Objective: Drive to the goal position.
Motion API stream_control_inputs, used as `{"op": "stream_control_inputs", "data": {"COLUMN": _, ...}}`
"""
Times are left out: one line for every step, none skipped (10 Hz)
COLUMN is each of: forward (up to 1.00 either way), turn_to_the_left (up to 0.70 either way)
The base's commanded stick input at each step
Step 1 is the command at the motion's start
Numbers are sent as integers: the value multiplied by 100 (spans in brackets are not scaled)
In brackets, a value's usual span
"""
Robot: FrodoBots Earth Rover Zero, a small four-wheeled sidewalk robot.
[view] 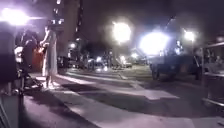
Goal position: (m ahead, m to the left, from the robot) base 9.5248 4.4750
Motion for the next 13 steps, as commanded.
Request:
{"op": "stream_control_inputs", "data": {"forward": 45, "turn_to_the_left": 0}}
{"op": "stream_control_inputs", "data": {"forward": 45, "turn_to_the_left": 0}}
{"op": "stream_control_inputs", "data": {"forward": 45, "turn_to_the_left": 0}}
{"op": "stream_control_inputs", "data": {"forward": 45, "turn_to_the_left": 0}}
{"op": "stream_control_inputs", "data": {"forward": 45, "turn_to_the_left": 0}}
{"op": "stream_control_inputs", "data": {"forward": 45, "turn_to_the_left": 0}}
{"op": "stream_control_inputs", "data": {"forward": 45, "turn_to_the_left": 0}}
{"op": "stream_control_inputs", "data": {"forward": 45, "turn_to_the_left": 0}}
{"op": "stream_control_inputs", "data": {"forward": 45, "turn_to_the_left": 0}}
{"op": "stream_control_inputs", "data": {"forward": 45, "turn_to_the_left": 0}}
{"op": "stream_control_inputs", "data": {"forward": 45, "turn_to_the_left": 0}}
{"op": "stream_control_inputs", "data": {"forward": 45, "turn_to_the_left": 0}}
{"op": "stream_control_inputs", "data": {"forward": 45, "turn_to_the_left": 0}}
